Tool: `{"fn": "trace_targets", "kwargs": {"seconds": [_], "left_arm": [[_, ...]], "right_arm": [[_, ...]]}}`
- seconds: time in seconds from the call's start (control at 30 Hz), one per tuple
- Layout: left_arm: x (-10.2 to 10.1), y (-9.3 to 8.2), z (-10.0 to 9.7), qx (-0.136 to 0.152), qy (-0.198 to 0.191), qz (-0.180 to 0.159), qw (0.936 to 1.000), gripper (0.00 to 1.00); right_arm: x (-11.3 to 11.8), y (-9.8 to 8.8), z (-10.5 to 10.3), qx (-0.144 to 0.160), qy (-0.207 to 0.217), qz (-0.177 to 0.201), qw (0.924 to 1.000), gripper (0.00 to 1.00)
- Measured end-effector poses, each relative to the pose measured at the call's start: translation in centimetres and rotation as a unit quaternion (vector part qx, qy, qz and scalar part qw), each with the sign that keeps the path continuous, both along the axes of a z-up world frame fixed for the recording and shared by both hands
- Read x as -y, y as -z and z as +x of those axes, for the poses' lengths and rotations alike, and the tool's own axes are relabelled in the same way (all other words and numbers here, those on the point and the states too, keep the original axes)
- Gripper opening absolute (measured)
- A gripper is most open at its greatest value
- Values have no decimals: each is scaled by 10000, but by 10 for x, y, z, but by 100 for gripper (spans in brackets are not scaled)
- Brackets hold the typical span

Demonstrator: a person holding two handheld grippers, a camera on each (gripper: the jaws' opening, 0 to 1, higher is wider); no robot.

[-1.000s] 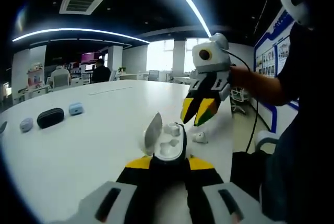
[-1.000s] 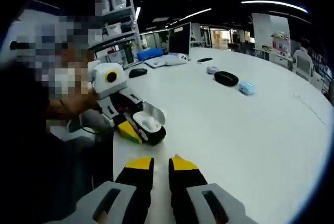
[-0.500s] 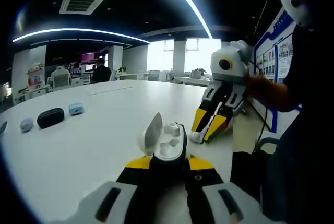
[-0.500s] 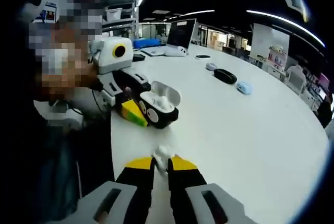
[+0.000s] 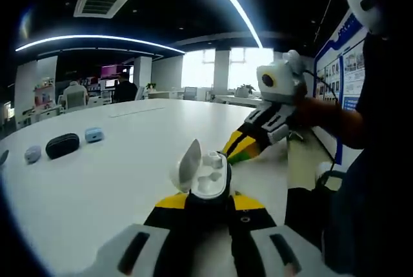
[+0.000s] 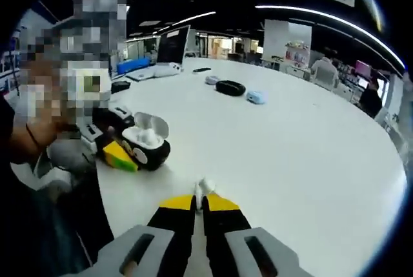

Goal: Pick up the earbuds from the table and place the earbuds into the earbud case

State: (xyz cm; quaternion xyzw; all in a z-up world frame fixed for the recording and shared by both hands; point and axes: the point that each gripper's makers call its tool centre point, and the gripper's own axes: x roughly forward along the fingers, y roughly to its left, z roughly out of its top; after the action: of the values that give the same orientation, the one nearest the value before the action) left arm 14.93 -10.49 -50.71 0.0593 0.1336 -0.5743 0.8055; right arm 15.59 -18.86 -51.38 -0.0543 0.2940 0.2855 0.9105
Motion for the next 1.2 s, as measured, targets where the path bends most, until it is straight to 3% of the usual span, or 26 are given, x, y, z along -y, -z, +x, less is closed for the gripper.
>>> {"fn": "trace_targets", "kwargs": {"seconds": [0.13, 0.4, 0.7, 1.2], "left_arm": [[0, 0, 0, -8, 2, -6, 10000, 24], [0, 0, 0, -14, 13, -14, 10000, 24], [1, -1, 0, 17, 2, -1, 10000, 24], [1, 0, 0, 15, -5, -4, 10000, 24]], "right_arm": [[7, -2, 11, 106, 385, -71, 9992, 5], [2, -5, 6, 154, 455, 41, 9988, 9], [-10, -4, -10, 121, 249, 134, 9995, 10], [-21, -8, 15, 273, -160, 316, 9990, 18]]}}
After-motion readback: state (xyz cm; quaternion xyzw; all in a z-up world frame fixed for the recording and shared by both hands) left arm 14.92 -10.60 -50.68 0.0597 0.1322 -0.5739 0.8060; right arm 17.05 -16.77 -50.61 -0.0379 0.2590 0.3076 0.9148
